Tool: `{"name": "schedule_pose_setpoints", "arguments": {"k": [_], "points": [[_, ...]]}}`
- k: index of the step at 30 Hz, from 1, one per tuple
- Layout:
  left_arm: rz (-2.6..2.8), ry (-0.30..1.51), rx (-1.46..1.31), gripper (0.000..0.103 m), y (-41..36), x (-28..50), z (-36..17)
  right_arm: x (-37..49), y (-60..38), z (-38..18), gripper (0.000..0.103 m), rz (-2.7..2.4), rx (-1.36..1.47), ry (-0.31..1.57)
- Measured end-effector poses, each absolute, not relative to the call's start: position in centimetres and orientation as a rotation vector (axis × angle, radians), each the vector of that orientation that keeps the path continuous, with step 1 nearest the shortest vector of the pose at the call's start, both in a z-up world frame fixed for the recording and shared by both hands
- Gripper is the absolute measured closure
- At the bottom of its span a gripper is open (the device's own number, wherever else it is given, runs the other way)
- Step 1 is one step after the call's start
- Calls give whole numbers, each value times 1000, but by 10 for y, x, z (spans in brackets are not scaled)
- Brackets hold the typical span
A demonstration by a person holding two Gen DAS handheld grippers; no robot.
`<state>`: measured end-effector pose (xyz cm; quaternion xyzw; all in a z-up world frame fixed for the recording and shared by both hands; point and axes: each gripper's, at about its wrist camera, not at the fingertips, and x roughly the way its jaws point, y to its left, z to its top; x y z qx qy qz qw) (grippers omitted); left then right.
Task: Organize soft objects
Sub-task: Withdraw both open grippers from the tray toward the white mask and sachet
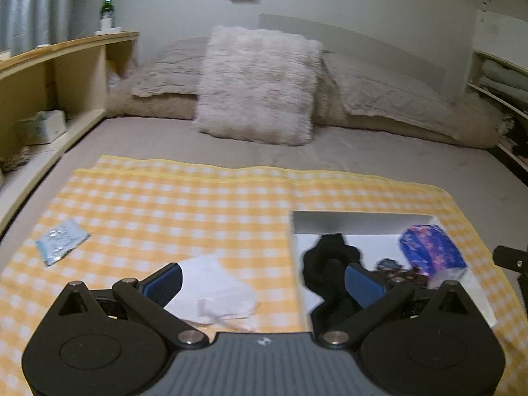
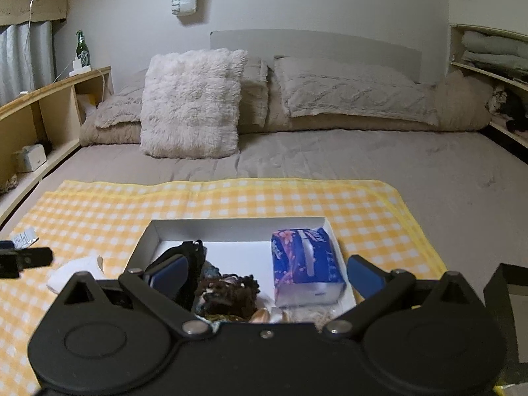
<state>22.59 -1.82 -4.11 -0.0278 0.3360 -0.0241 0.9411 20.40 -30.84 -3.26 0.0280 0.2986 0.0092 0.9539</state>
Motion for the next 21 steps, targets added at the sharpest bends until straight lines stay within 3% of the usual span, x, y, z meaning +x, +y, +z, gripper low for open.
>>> {"name": "schedule_pose_setpoints", "arguments": {"k": [21], "points": [[297,669,-131,0,140,219,-55,238,-186,-43,0,256,32,615]]}}
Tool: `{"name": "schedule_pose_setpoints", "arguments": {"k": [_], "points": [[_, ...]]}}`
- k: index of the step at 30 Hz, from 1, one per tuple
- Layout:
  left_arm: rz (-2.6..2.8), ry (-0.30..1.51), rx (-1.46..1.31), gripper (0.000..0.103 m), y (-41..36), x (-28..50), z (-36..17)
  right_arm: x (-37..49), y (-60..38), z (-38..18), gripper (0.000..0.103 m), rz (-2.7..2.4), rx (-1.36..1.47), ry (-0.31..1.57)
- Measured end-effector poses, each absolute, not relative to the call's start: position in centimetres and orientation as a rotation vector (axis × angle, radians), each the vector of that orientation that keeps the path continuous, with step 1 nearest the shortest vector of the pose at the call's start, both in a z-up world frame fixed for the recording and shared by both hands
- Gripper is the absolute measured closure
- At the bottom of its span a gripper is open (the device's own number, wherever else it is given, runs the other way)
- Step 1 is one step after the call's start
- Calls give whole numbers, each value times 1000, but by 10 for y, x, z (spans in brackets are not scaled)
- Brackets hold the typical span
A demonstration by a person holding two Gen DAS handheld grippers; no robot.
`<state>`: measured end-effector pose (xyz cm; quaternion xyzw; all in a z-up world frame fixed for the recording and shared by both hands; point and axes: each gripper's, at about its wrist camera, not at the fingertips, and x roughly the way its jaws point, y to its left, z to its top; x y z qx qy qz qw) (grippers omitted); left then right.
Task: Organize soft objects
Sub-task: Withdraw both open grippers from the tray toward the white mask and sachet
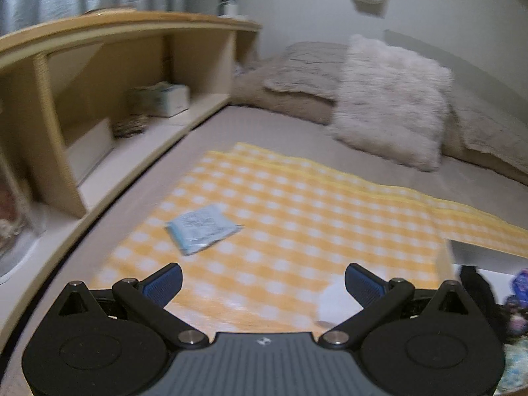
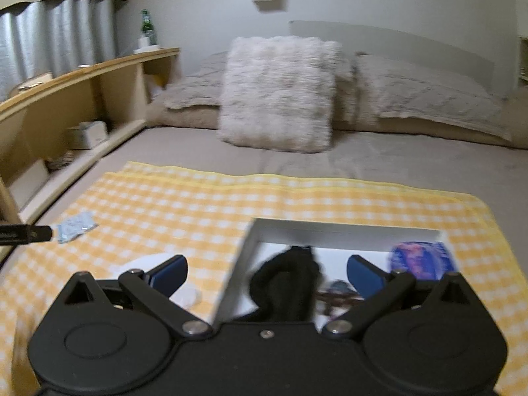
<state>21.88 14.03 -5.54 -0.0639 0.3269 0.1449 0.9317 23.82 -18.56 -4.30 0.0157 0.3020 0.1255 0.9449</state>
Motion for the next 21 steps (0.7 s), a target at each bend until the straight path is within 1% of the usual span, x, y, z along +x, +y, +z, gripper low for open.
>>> {"name": "schedule_pose_setpoints", "arguments": {"k": [5,12,17,21], "points": [[381,704,-165,0,181,223,-68,242,-153,-45,0,328,31,626],[442,707,-334,0,243,241,-75,251,-121,-53,0,411,65,670],[408,701,-282,0,259,272,-78,257,-105,-58,0,487,79,702],[352,655,-258,2,263,303,-84,264,-98,-58,0,518,91,713]]}}
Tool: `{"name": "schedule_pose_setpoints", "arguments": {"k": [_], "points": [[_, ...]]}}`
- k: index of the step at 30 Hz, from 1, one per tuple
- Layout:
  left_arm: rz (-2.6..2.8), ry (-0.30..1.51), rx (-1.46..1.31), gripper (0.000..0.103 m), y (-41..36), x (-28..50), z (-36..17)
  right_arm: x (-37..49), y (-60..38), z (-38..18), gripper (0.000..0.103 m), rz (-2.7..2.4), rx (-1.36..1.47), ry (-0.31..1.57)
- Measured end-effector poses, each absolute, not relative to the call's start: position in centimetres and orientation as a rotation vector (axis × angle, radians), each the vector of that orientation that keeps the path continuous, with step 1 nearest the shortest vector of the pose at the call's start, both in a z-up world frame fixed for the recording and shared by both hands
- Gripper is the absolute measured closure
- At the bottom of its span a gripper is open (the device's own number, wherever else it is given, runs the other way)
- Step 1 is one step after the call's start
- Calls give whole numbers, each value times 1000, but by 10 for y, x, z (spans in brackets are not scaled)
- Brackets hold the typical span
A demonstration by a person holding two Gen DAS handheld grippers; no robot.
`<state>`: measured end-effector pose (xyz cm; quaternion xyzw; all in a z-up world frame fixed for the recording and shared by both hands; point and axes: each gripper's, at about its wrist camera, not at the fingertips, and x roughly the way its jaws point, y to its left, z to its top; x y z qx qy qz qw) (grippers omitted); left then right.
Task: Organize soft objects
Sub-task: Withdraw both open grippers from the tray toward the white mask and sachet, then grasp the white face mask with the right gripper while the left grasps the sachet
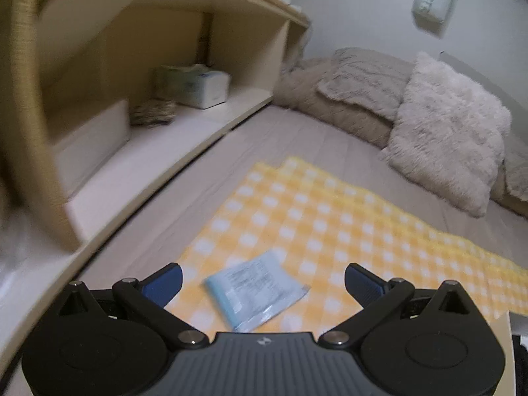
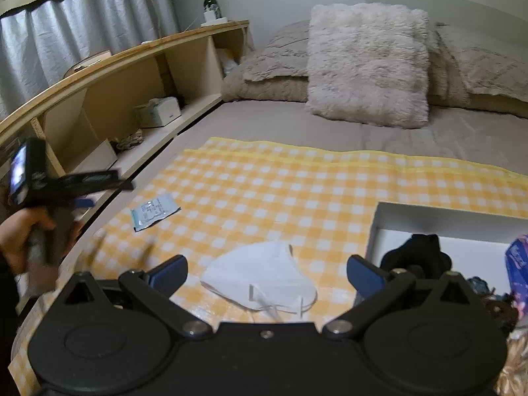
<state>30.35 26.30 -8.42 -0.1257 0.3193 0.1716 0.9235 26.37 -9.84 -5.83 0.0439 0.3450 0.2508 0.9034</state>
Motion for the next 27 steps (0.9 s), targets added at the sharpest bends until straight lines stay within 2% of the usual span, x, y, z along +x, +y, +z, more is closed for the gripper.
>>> {"name": "schedule_pose_setpoints", "arguments": {"k": [4,10,12,14,20,27], "points": [[325,665,-218,17,261,338,-107,272,-94,-63,1,516,48,709],[328,699,-113,18,268,378,-126,297,-97,-79,31,517,63,729],[315,725,-110,18,273,387,-134,306,-98,-87,49,508,67,741],[289,756,-97,18,277,392,-141,315,-98,-95,55,517,67,758],[217,830,-120,18,287,390,-154,333,-86,-116,56,541,34,784],[9,898,35,17,261,367,-158,341,-69,-133,56,562,-17,805]]}}
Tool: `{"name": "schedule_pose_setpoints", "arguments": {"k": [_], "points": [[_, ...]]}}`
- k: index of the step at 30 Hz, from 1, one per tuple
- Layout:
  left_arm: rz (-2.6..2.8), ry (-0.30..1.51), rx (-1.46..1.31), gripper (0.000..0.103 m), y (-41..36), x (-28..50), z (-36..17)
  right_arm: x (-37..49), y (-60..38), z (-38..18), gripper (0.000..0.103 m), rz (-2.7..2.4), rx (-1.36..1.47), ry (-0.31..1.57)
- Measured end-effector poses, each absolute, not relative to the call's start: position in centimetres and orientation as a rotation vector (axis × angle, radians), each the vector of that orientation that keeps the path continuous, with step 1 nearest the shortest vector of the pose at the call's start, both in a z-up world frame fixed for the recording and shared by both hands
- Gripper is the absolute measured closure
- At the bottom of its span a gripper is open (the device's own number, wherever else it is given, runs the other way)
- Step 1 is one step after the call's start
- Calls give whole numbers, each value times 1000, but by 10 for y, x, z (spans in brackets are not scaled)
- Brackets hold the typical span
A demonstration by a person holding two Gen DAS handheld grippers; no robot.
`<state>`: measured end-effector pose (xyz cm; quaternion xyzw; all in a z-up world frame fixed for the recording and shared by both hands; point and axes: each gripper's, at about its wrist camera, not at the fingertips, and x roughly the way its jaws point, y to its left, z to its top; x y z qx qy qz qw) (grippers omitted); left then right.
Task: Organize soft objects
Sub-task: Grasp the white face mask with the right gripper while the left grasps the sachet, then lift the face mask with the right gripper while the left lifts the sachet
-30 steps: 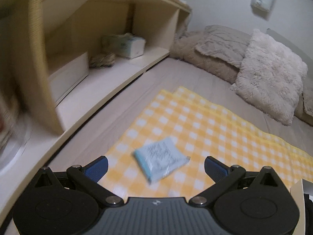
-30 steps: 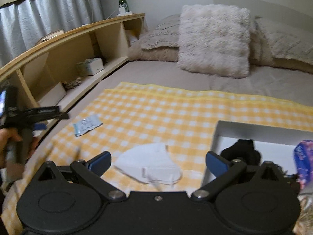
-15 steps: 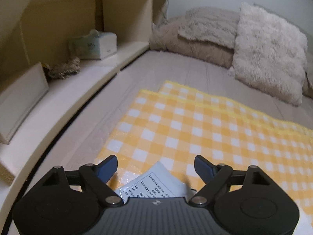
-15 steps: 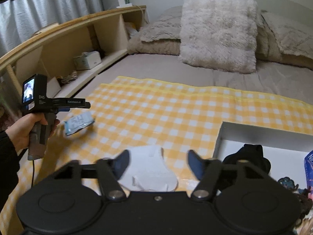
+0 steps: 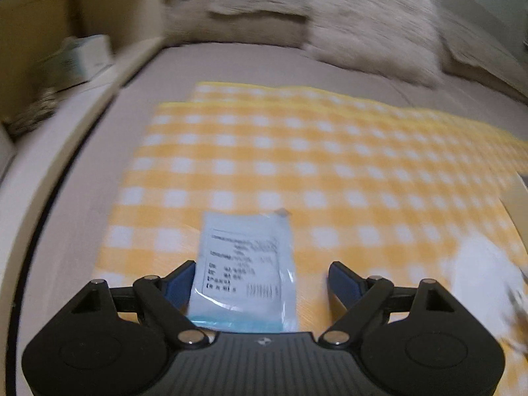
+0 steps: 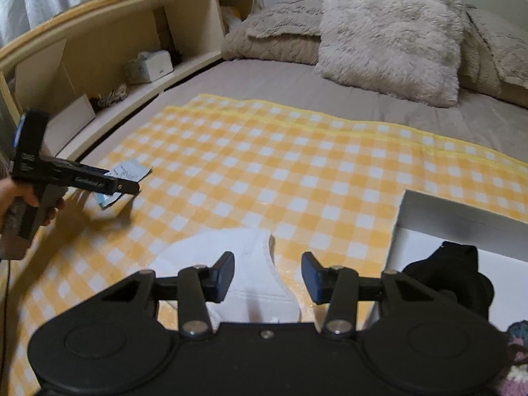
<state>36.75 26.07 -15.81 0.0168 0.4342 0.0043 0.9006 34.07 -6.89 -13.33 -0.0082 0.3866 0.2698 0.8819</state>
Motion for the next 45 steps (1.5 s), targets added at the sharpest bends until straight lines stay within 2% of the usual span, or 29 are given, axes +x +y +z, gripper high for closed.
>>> {"name": "schedule_pose_setpoints", "arguments": {"k": [1,2,3,5,9,15,20,21,23,24,29,31,33,34,35,36,37,38,39,42,45], "points": [[-14,906,49,17,256,365,-158,341,-68,-136,56,564,-22,809],[-32,913,67,16,250,362,-158,341,-67,-138,48,570,-23,813],[-41,918,87,16,245,360,-159,340,-65,-139,27,578,-21,815],[-26,924,108,16,237,356,-161,337,-62,-140,4,580,-21,799],[56,930,53,16,234,360,-162,328,-48,-139,0,668,-95,763],[141,966,53,17,224,374,-163,326,-18,-157,0,772,-291,755],[176,955,30,18,228,378,-163,333,-7,-168,0,763,-324,815],[179,951,36,19,227,378,-164,334,-6,-169,0,762,-329,829],[192,940,39,35,226,379,-164,338,-5,-175,0,749,-335,874],[201,932,35,39,226,379,-163,342,-6,-177,0,745,-313,904],[208,906,34,42,230,378,-162,352,-13,-179,0,719,-255,971],[204,893,36,45,230,375,-162,348,-13,-177,8,740,-264,959],[204,887,40,48,229,373,-162,343,-13,-174,23,771,-276,941],[203,884,42,55,228,371,-162,341,-13,-173,27,787,-286,932],[204,883,45,62,226,370,-161,339,-12,-172,36,792,-288,932],[207,878,53,62,225,368,-160,338,-12,-170,49,793,-284,931],[211,871,57,63,223,366,-159,336,-11,-168,57,791,-279,927],[205,873,45,64,224,365,-158,334,-10,-167,74,788,-278,921],[200,877,32,64,225,363,-157,333,-9,-166,86,783,-283,917],[194,880,34,65,223,358,-155,326,-6,-164,95,771,-310,900],[185,881,48,65,220,352,-153,324,-3,-162,97,765,-320,891]]}}
